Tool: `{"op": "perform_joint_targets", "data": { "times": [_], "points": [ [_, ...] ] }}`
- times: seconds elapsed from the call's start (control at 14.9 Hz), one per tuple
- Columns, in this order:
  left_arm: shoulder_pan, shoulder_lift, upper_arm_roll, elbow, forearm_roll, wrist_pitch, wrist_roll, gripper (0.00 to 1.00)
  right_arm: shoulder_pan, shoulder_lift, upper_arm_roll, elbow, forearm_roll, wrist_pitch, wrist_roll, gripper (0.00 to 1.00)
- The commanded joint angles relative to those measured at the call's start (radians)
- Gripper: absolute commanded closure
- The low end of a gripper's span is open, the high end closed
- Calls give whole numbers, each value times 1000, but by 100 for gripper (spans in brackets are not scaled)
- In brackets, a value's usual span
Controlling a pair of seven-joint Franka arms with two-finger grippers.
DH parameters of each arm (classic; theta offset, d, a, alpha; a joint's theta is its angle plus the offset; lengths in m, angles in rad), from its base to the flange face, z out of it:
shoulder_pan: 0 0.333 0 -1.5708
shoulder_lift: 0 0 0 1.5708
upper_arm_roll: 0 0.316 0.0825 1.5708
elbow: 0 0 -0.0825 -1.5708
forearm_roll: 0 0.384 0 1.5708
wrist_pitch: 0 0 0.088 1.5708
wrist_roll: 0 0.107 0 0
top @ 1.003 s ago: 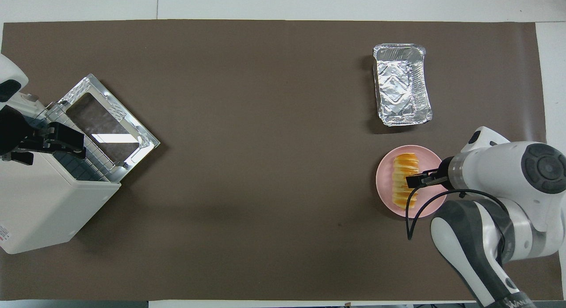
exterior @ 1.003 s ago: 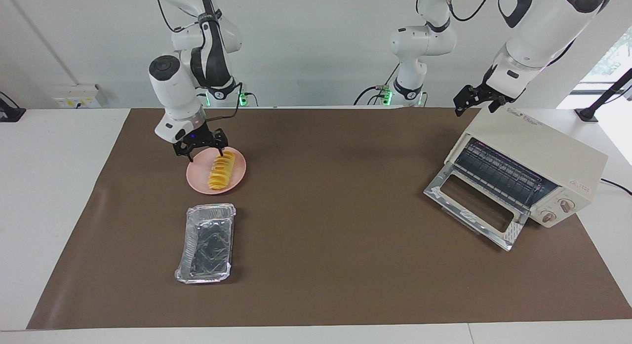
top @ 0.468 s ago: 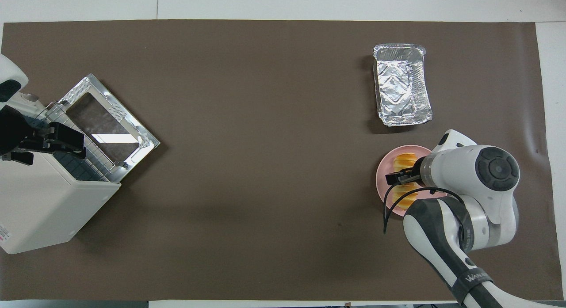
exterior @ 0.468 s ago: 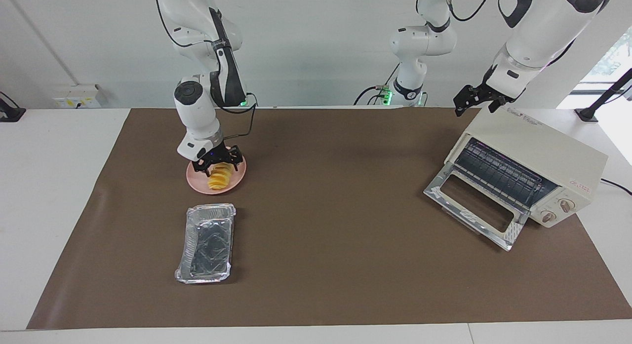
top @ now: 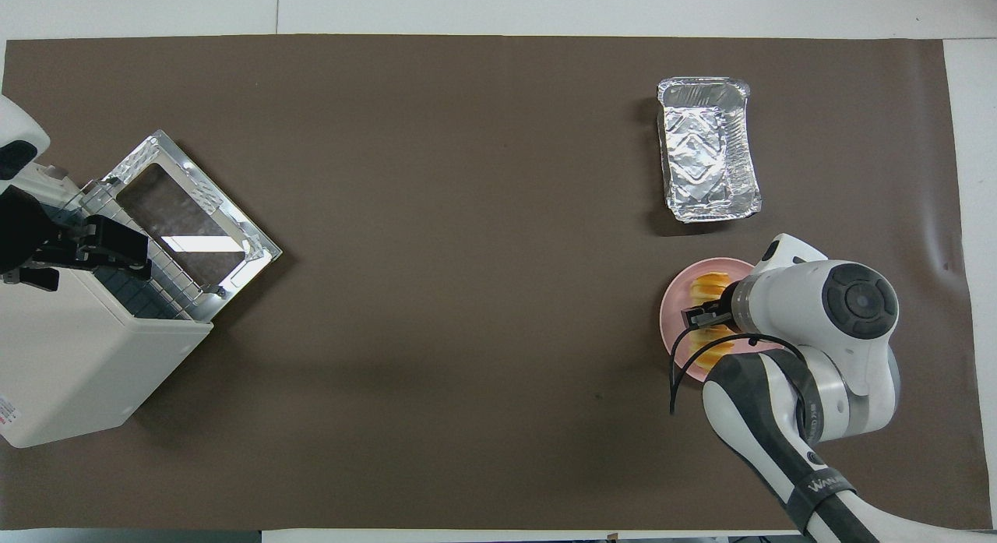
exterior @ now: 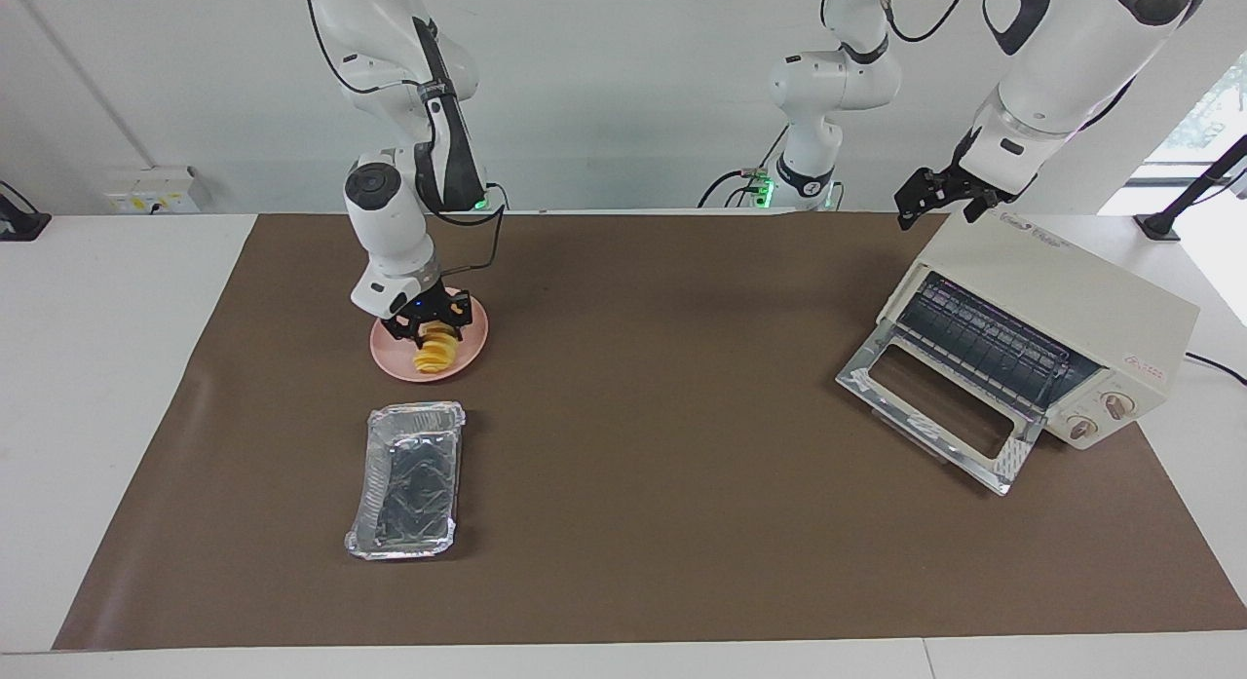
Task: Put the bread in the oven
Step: 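Grasp the orange bread slices on the plate with the right gripper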
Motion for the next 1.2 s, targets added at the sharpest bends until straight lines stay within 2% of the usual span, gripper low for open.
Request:
{"op": "perform_joint_targets", "data": {
  "times": [0.0, 0.33, 0.54, 0.67, 0.87, 1.14],
  "points": [
    [14, -30, -8, -31, -16, 19, 5, 0, -6, 3, 1, -19, 11, 27, -22, 100],
    [14, -30, -8, -31, -16, 20, 5, 0, -15, 8, 1, -13, 11, 22, -63, 100],
    [14, -30, -8, -31, -16, 19, 7, 0, -15, 15, 1, 45, 10, -51, -57, 100],
    [14, -30, -8, -31, -17, 20, 5, 0, -17, 37, 1, 179, 10, -204, -59, 100],
    [14, -30, -8, -31, -17, 19, 5, 0, -34, 132, -1, 475, 10, -436, -59, 100],
    [14, -30, -8, -31, -16, 19, 7, 0, -40, 227, -2, 693, -5, -487, -60, 100]
  ]
}}
